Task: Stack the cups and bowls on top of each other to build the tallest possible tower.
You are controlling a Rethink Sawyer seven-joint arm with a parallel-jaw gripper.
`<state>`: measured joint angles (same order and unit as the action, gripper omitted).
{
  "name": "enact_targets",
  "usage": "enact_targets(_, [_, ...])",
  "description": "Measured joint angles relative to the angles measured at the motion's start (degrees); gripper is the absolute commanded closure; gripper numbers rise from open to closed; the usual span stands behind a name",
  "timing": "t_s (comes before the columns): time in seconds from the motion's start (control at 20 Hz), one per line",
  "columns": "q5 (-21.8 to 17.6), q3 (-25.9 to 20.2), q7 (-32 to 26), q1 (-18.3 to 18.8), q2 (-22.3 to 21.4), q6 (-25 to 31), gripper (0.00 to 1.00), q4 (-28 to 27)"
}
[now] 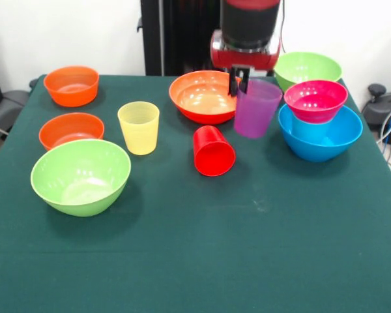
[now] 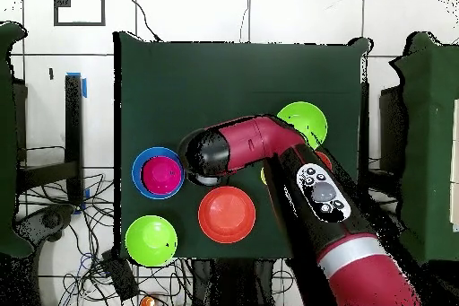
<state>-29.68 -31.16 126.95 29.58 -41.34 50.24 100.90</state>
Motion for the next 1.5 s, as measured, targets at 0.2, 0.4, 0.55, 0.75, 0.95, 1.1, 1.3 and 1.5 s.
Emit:
enact_targets(0.2, [1.4, -1.4, 0.0, 0.3, -3.2, 3.6, 1.0, 0.0])
enact_targets(0.4, [1.4, -2.2, 0.0, 0.4, -4.9, 4.9, 1.0, 0.1])
enact_targets(0.55, [1.6, -2.9, 0.0, 0.7, -5.7, 5.2, 1.0, 0.1])
enact_targets(0.75, [2.9, -3.9, 0.0, 0.9, -6.6, 5.3, 1.0, 0.1])
enact_targets(0.95, [5.7, -5.0, 0.0, 0.3, -7.1, 5.7, 1.0, 0.1])
enact_targets(1.1, [7.1, -5.2, 0.0, -1.1, -7.4, 5.7, 1.0, 0.1])
enact_targets(1.3, [8.7, -5.4, 0.0, -3.3, -7.9, 5.7, 1.0, 0.3])
enact_targets(1.5, [9.7, -5.8, 0.0, -4.6, -8.2, 5.7, 1.0, 0.5])
